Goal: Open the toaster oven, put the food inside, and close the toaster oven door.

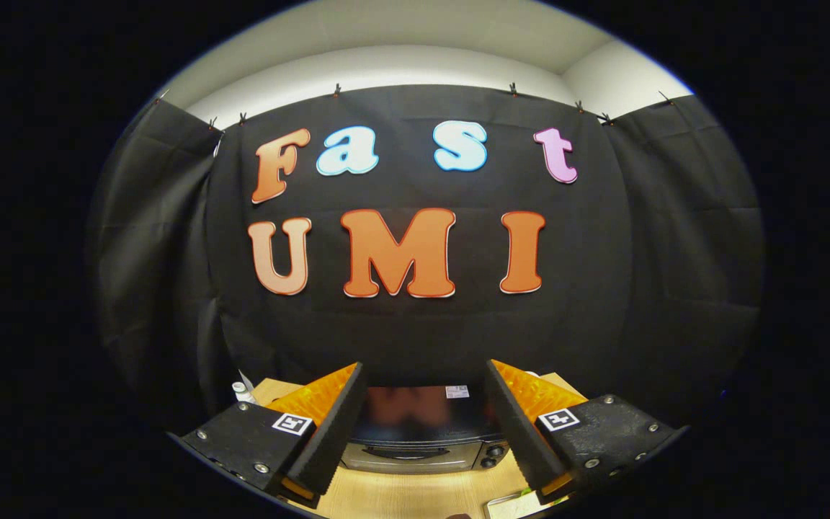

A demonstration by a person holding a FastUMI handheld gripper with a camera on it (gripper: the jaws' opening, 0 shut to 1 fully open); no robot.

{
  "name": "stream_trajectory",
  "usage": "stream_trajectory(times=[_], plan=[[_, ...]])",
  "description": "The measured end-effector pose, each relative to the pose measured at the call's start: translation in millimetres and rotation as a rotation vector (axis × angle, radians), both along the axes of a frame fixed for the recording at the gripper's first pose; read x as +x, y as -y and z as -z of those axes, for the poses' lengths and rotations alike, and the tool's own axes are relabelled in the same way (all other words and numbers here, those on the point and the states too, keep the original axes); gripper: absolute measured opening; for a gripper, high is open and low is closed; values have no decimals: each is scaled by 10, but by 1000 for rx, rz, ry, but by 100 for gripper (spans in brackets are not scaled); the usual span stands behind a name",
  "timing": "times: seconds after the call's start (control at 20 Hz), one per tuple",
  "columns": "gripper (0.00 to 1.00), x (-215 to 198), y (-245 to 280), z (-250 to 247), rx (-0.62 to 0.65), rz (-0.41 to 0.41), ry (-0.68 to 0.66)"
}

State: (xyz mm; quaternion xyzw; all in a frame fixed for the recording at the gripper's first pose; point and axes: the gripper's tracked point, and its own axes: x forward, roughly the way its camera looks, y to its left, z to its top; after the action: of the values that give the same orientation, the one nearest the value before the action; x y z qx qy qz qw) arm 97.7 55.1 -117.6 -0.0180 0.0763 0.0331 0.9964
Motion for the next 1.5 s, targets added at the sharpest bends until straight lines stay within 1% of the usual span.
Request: stream_trajectory(times=[0.15, 0.4, 0.6, 0.75, 0.95, 1.0, 1.1, 1.15, 1.25, 1.3, 1.5], plan=[[98, 247, -145, 494, -6, -27, -55], [98, 551, -277, 1263, -35, -36, -156], [98, 672, -285, 1795, -62, -28, -236], [99, 713, -265, 2082, -89, -21, -285], [99, 690, -234, 2262, -85, -15, -330], [99, 696, -229, 2215, -77, -5, -319], [98, 620, -214, 2319, -53, 3, -354], [99, 634, -209, 2272, -30, 10, -329], [99, 554, -208, 2347, -27, 8, -349], [99, 546, -215, 2315, -28, 4, -329], [99, 259, -175, 2339, -26, 2, -335]])
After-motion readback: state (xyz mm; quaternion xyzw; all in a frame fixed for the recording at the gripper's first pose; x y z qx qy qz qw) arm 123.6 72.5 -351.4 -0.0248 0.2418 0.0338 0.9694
